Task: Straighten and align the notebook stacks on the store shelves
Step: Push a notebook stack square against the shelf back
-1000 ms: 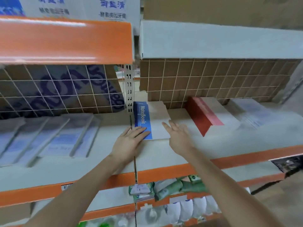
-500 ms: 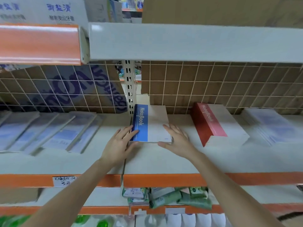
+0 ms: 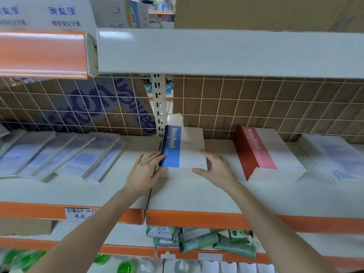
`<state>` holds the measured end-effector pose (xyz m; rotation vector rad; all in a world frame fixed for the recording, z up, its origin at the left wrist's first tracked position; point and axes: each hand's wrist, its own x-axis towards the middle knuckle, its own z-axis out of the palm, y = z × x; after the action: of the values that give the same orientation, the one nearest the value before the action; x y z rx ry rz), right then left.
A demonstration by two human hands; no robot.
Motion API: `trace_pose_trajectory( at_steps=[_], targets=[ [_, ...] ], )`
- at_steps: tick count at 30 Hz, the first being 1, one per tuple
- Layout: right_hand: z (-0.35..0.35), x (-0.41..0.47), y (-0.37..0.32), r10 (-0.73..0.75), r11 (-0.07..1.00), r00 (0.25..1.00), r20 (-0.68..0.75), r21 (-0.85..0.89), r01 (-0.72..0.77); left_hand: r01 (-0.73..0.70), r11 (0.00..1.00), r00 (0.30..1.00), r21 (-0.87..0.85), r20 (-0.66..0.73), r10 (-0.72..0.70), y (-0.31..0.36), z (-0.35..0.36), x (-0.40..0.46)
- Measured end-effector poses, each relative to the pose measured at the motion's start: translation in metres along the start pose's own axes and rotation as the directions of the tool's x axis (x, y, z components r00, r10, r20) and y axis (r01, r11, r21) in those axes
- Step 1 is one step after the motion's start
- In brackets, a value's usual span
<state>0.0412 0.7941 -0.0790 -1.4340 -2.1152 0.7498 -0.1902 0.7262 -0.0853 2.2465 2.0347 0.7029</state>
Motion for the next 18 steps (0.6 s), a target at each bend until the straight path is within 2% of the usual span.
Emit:
trace_pose_trajectory(
  at_steps=[6,11,18],
  targets=[
    [-0.0022,0.0030,0.0011,0.026,0.994,0.999,0.037,0.109,-0.030,-0.014,1.000,1.000,-0.023,-0.028,0.014,-0.0012,0.0016,0.0005],
    [-0.0026,0.0050,0.0023,0.010,0.999,0.999,0.051,0.033,-0.012,-0.006,1.000,1.000,-0.029,-0.030,0.005,-0.0007,0.0014,-0.0004],
    [-0.0011,0.0059,0.0036,-0.001,0.998,0.997,0.076,-0.059,0.006,0.034,0.997,0.999,0.075,0.040,-0.037,0.0039,0.0010,-0.0017]
  ],
)
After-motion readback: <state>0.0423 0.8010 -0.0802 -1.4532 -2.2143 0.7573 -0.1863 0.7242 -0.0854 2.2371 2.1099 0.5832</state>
